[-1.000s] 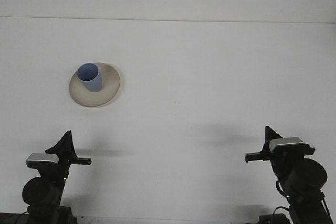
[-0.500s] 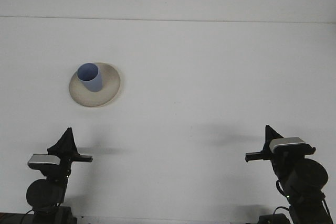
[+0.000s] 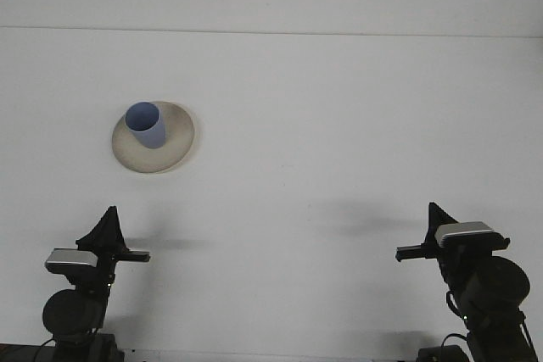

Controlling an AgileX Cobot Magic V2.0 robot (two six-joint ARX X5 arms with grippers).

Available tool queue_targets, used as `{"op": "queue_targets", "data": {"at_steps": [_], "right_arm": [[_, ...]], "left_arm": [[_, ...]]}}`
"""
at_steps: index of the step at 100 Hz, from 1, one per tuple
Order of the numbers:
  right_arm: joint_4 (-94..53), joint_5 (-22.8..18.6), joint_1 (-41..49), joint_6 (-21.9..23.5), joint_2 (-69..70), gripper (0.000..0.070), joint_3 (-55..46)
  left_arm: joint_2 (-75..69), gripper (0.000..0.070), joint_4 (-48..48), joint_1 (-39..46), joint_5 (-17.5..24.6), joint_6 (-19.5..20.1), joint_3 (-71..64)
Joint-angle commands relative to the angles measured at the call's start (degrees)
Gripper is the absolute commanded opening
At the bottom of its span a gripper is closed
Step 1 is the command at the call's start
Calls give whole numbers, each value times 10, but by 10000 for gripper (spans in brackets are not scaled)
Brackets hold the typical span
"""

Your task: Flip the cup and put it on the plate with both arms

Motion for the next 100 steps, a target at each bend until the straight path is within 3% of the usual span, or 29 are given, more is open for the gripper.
{"op": "queue_targets", "data": {"at_steps": [1, 57, 100], "right_arm": [[6, 0, 1, 4, 1, 0, 4], [9, -1, -1, 4, -53, 0, -8], [111, 0, -34, 4, -249, 0, -178]], "left_arm": [[-1, 11, 6, 0, -2, -4, -11], [-1, 11, 6, 0, -2, -4, -11], [-1, 11, 6, 0, -2, -4, -11]]}}
